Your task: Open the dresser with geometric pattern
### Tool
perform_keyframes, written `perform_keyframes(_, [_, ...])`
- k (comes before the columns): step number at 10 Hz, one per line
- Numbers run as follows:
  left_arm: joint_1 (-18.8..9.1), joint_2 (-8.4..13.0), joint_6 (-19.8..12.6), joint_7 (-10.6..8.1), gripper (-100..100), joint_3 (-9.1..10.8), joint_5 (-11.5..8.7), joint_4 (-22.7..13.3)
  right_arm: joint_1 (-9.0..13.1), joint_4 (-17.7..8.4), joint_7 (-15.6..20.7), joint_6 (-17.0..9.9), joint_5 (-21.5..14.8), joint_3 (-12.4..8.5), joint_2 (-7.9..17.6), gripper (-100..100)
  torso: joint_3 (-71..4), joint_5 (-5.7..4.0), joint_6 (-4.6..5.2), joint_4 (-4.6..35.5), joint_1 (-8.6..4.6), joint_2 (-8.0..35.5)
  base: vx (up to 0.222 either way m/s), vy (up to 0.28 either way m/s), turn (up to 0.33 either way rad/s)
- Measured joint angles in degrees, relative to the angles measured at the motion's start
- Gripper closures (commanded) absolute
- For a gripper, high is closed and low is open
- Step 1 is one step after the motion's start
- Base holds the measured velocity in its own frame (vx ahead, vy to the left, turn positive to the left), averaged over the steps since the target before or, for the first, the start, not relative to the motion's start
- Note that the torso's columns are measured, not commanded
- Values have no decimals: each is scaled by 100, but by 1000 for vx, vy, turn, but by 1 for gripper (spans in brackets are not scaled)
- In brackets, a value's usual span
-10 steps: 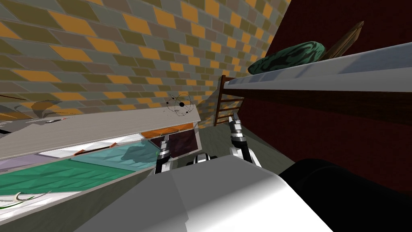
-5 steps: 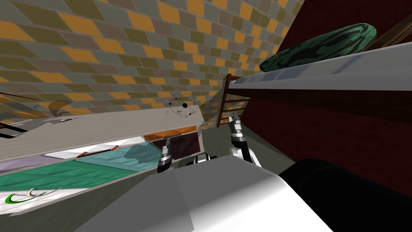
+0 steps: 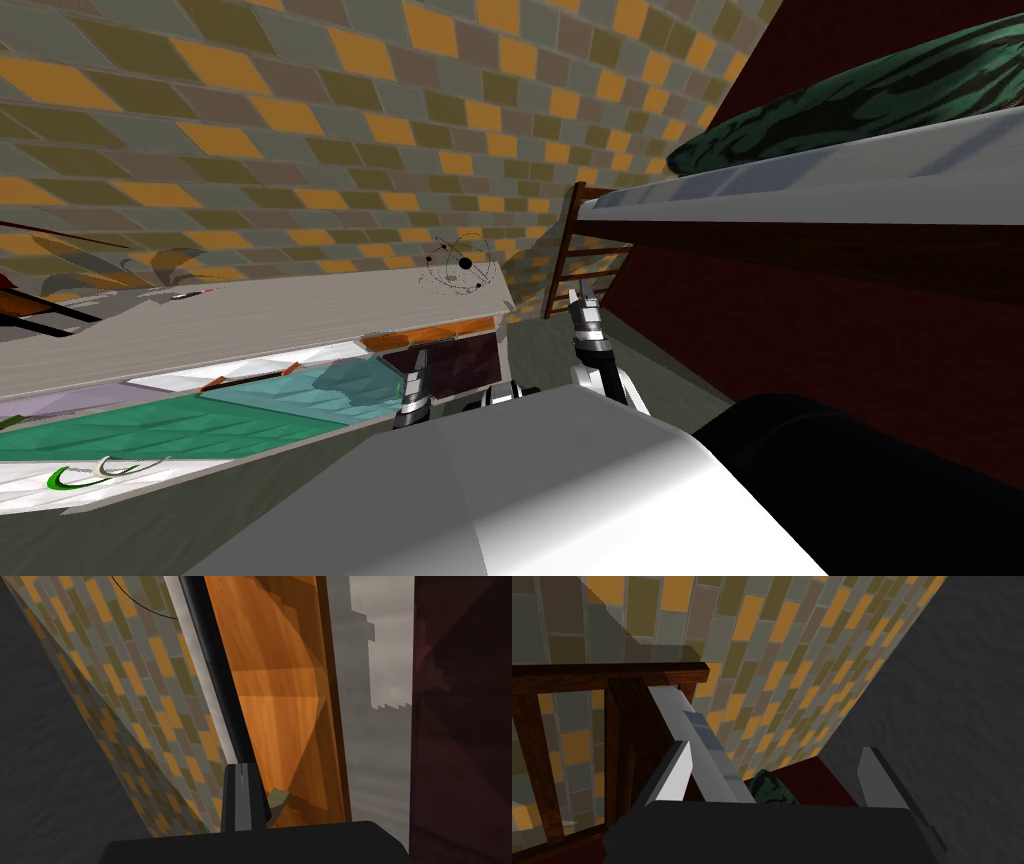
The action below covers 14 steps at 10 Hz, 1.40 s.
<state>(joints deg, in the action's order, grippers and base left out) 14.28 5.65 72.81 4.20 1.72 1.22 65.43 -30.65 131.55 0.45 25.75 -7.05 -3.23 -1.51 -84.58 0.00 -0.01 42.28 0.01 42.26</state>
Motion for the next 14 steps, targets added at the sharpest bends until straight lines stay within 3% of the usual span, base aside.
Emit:
perform_keyframes(4, [557,-324,129,-154,100,70,506,463,1,0,0,0,0,0,0,0,9,0,2,4,-2,15,67,23,49])
perform_keyframes(5, [566,-327,129,-159,-100,71,512,472,1,0,0,0,0,1,0,0,12,-1,2,6,-5,20,7,4,0])
perform_keyframes(8, [580,20,161,-164,-100,71,509,479,2,0,0,0,0,1,0,0,3,1,1,1,1,5,-1,35,8])
perform_keyframes(11, [597,-292,264,-204,-100,71,461,437,1,0,0,0,0,0,0,0,0,-1,1,0,-6,1,-1,66,-2])
perform_keyframes(12, [596,-302,263,-206,-100,71,460,437,2,0,0,0,0,1,0,0,1,-6,1,0,-21,2,-4,-70,-174])
perform_keyframes(14, [486,-128,337,-378,-100,306,431,184,2,0,0,0,0,2,-2,0,4,-9,-1,1,-27,6,-13,-105,-92])
